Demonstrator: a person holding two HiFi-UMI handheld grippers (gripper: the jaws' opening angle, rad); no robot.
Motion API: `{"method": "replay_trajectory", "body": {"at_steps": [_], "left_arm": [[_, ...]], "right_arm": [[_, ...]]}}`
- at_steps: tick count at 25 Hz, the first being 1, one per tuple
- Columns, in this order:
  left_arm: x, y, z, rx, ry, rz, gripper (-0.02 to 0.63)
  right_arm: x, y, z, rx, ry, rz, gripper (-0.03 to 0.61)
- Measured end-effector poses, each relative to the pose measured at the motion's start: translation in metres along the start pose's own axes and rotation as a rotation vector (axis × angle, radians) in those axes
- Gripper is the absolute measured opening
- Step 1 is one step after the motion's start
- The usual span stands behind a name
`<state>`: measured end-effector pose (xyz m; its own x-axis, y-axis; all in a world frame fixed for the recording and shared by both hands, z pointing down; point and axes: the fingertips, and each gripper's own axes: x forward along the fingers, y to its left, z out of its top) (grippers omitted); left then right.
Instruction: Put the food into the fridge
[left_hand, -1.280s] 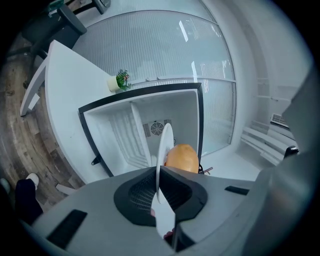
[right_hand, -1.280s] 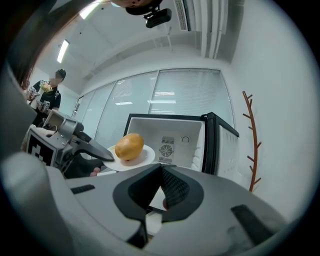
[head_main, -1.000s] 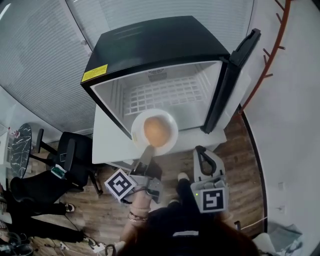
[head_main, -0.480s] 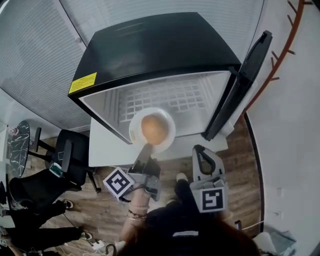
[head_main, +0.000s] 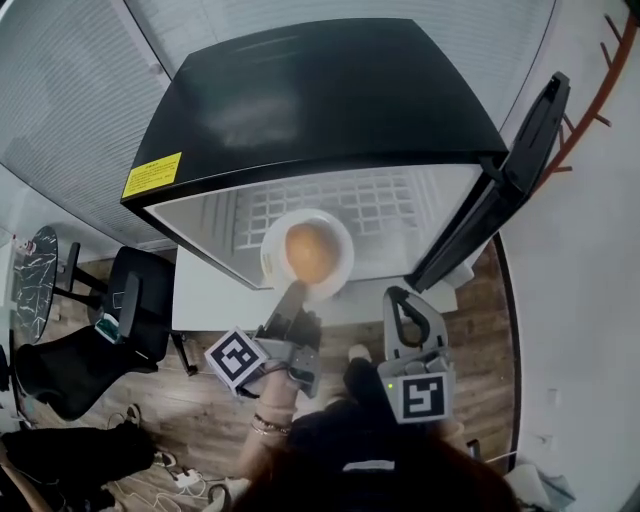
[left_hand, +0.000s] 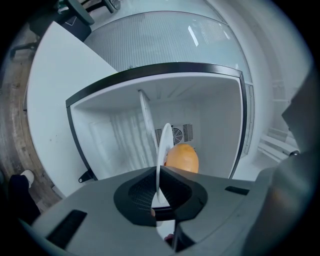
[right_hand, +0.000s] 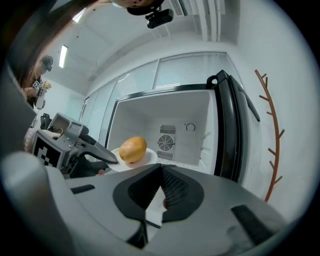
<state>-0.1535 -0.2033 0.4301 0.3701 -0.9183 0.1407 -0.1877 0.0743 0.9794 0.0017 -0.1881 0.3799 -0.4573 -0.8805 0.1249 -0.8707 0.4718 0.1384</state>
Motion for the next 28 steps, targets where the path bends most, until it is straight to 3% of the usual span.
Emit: {"method": "replay_trajectory", "body": {"at_steps": [28], "left_arm": [[0.034, 0.003, 0.013, -0.060, 0.001, 0.017, 0.023]], "right_arm": [[0.038, -0.020, -0.003, 0.024, -0.013, 0.014, 0.002]]}}
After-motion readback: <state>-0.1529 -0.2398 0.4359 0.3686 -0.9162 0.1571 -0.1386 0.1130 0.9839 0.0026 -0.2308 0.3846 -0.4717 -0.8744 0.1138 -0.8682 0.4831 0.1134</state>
